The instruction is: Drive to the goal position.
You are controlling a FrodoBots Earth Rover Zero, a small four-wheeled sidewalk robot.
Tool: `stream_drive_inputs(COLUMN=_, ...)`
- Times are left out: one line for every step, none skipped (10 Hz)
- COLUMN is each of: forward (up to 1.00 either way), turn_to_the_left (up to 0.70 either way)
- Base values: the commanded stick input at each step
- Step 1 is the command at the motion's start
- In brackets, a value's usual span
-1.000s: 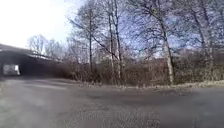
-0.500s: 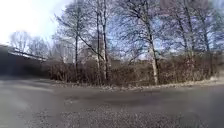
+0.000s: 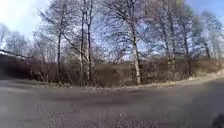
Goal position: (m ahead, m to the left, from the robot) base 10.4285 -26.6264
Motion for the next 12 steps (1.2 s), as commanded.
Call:
stream_drive_inputs(forward=0.00, turn_to_the_left=-0.54)
stream_drive_inputs(forward=0.00, turn_to_the_left=-0.53)
stream_drive_inputs(forward=0.00, turn_to_the_left=-0.52)
stream_drive_inputs(forward=0.00, turn_to_the_left=-0.52)
stream_drive_inputs(forward=0.00, turn_to_the_left=-0.52)
stream_drive_inputs(forward=0.00, turn_to_the_left=-0.52)
stream_drive_inputs(forward=0.00, turn_to_the_left=-0.52)
stream_drive_inputs(forward=0.00, turn_to_the_left=-0.52)
stream_drive_inputs(forward=0.00, turn_to_the_left=-0.50)
stream_drive_inputs(forward=0.00, turn_to_the_left=-0.47)
stream_drive_inputs(forward=0.00, turn_to_the_left=-0.37)
stream_drive_inputs(forward=0.00, turn_to_the_left=-0.31)
